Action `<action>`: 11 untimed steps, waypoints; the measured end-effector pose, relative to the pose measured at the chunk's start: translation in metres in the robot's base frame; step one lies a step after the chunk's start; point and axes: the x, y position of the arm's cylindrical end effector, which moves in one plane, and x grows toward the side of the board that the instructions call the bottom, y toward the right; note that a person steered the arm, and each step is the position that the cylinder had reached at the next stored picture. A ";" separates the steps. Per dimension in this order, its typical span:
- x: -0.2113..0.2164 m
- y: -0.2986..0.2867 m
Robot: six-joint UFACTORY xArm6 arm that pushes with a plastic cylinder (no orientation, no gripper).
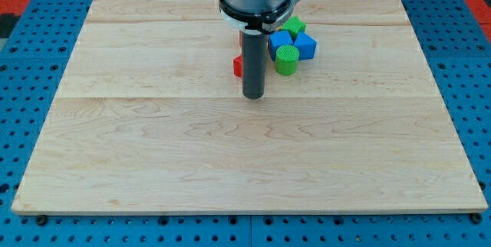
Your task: Push the blue cube diagonal top left to the yellow heart
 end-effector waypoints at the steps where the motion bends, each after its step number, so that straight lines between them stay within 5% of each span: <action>1: 0.001 0.002; 4: -0.006 0.060; 11: -0.142 0.073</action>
